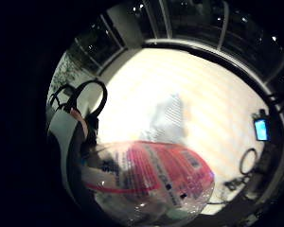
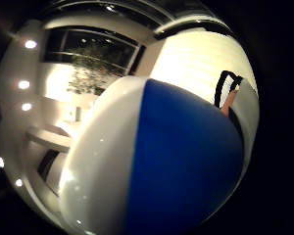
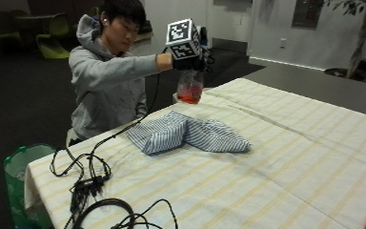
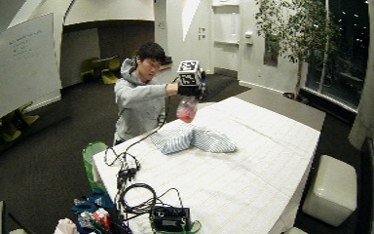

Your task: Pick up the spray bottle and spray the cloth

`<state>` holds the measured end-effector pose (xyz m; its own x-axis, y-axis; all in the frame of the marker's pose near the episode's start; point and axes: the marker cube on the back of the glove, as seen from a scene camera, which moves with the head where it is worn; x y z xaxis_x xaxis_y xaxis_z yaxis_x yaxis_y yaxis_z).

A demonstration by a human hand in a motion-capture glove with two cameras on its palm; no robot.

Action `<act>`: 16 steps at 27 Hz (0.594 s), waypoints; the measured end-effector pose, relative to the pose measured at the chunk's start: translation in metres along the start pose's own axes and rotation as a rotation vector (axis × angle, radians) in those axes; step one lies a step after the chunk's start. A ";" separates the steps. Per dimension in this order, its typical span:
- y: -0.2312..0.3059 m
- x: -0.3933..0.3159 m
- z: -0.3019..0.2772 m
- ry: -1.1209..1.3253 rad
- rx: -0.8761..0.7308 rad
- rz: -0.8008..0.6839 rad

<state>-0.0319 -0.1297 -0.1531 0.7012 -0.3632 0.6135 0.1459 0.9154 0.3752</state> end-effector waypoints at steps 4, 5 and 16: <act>-0.025 -0.025 0.029 -0.240 0.170 -0.024; -0.032 -0.028 0.037 -0.282 0.206 -0.029; -0.103 0.004 0.187 -0.516 0.494 0.074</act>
<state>-0.1745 -0.2583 -0.0593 0.2603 -0.4506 0.8539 -0.3079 0.7995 0.5157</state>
